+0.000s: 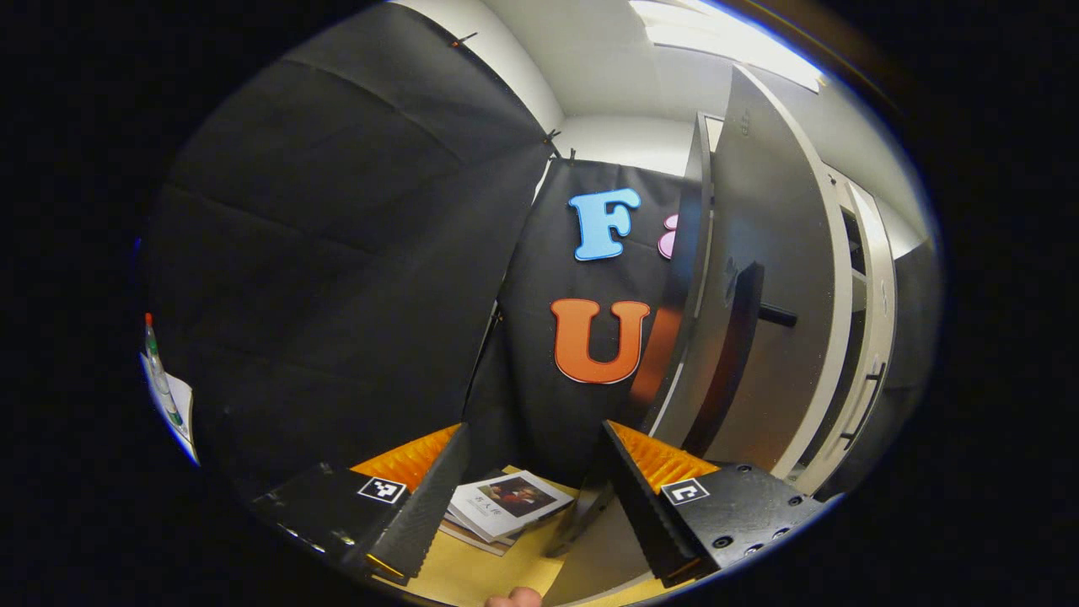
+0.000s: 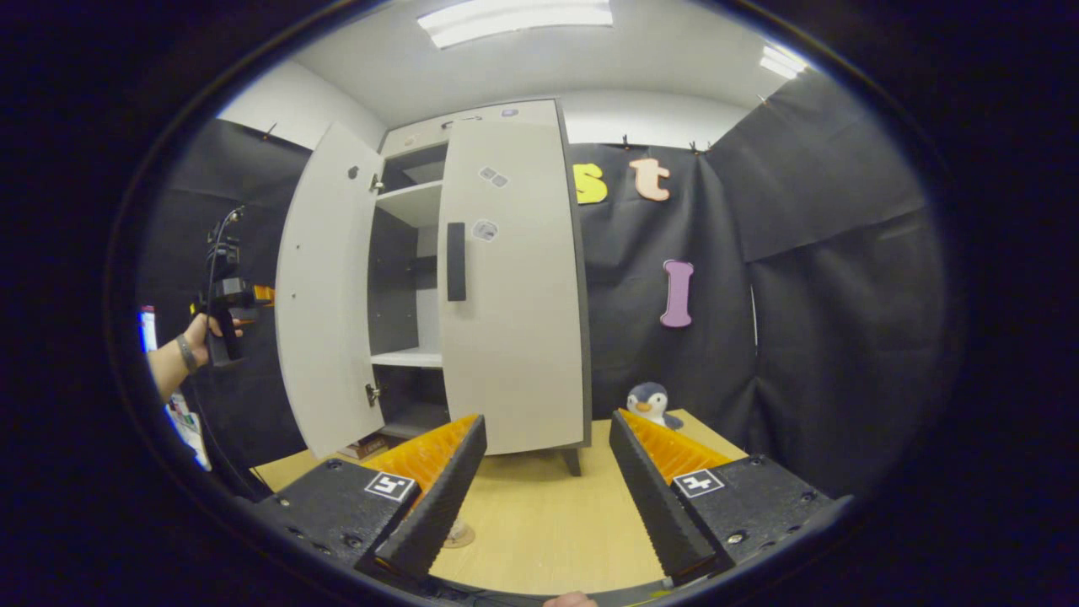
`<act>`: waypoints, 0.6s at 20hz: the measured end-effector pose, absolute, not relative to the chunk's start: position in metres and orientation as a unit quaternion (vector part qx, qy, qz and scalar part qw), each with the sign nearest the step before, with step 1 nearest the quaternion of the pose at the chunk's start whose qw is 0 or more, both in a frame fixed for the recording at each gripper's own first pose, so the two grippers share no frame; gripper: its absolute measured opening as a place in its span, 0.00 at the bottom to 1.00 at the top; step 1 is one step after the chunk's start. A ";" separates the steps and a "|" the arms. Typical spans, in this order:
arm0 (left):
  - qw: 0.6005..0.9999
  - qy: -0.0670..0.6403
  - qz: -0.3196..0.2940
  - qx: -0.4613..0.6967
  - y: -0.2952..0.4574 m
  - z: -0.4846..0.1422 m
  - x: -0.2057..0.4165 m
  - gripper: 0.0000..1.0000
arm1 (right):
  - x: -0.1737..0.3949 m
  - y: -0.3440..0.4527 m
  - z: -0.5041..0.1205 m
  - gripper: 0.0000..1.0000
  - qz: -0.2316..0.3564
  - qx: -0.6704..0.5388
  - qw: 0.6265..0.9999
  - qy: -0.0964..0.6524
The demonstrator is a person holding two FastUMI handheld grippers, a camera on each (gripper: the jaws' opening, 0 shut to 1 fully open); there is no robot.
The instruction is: Grasp the bottle in the cabinet with the left hand and place it on the coaster, then close the right door with the right hand and the left door with the left hand.
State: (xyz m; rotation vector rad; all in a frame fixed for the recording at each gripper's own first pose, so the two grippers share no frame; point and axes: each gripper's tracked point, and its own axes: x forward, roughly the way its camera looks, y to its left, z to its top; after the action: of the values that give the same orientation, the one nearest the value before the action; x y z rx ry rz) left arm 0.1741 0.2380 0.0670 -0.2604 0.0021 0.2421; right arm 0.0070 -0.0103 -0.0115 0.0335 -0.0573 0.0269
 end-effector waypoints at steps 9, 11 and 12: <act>0.994 -0.003 0.041 -0.098 0.155 0.071 0.178 0.93 | 0.008 -0.010 -0.005 0.96 0.018 0.018 0.999 -0.035; 0.996 -0.004 0.016 -0.092 0.129 0.072 0.188 0.93 | 0.007 -0.016 -0.002 0.96 0.011 0.011 0.999 -0.037; 0.996 -0.002 0.005 -0.092 0.116 0.069 0.192 0.99 | 0.005 -0.017 0.000 0.96 0.007 0.009 0.999 -0.040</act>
State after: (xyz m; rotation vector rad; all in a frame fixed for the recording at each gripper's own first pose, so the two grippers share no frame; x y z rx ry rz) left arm 0.1918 0.1155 0.0694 -0.1836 -0.0043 0.0095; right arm 0.0054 -0.0173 0.0004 0.0185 -0.0806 0.0142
